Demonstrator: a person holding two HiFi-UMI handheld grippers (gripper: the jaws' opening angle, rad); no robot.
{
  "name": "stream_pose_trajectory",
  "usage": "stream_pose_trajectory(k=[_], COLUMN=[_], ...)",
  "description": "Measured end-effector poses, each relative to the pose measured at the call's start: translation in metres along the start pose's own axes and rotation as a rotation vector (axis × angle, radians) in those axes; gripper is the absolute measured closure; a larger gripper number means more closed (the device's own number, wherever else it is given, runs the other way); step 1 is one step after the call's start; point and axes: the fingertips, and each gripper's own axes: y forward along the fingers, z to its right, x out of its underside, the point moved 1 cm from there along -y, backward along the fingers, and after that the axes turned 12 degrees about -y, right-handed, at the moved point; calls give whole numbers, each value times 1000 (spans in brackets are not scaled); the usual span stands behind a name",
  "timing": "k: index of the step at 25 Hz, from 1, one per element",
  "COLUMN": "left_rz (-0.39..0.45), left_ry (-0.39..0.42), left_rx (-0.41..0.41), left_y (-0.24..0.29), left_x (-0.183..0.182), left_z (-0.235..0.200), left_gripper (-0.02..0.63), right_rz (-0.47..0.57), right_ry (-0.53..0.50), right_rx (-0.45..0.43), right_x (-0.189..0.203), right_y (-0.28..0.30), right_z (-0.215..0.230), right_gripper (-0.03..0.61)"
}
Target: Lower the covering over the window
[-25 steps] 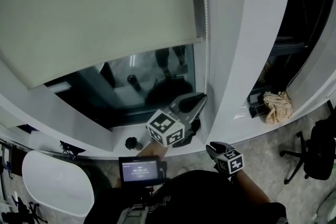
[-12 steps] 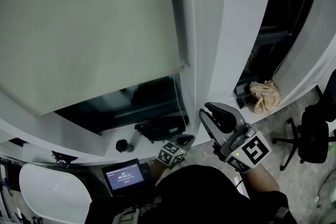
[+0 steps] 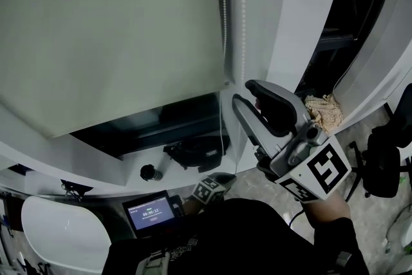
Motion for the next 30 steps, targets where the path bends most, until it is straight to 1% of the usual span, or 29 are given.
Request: stream_pose_trajectory(k=[3, 5, 6, 7, 8, 10, 11, 13, 15, 16, 19, 21, 24, 27, 29, 30], left_rz=[-7, -6, -3, 3, 10, 25, 33, 77, 174, 235, 421, 541, 701, 820, 869, 881], left_ry=[11, 14, 9, -2, -17, -46, -49, -13, 22, 20, -34, -53, -25, -7, 14, 31], left_rx=[23, 30, 30, 27, 23, 25, 33, 46, 75, 98, 145, 138, 103, 78, 66, 70], left_y=[0, 0, 0, -1, -3, -8, -11, -17, -28, -38, -79, -113, -169, -216, -240, -247], left_x=[8, 11, 11, 10, 9, 1, -3, -11, -25, -37, -77, -106, -155, -191, -206, -210], left_z=[9, 14, 15, 14, 12, 9, 10, 10, 12, 15, 23, 24, 29, 29, 27, 29], left_gripper=[604, 604, 603, 603, 601, 601, 600, 600, 600, 600, 597, 594, 586, 584, 584, 584], right_rz=[-33, -57, -54, -42, -25, 0, 8, 20, 11, -13, -84, -133, -241, -386, -476, -515], right_ry=[-37, -56, -67, -89, -130, -246, -284, -296, -308, -317, -282, -238, -240, -183, -139, -121], right_rx=[31, 42, 36, 29, 29, 49, 62, 82, 85, 81, 79, 87, 85, 50, 26, 16], right_x=[-12, -13, -14, -17, -20, -28, -30, -33, -28, -17, 22, 49, 96, 155, 198, 220], right_y=[15, 19, 19, 18, 16, 12, 8, 2, -4, -7, -23, -35, -50, -68, -83, -91], right_z=[7, 10, 10, 9, 8, 7, 8, 12, 15, 15, 10, 7, -4, -27, -46, -56], right_gripper=[476, 515, 558, 561, 562, 565, 566, 566, 566, 566, 566, 566, 566, 566, 566, 566])
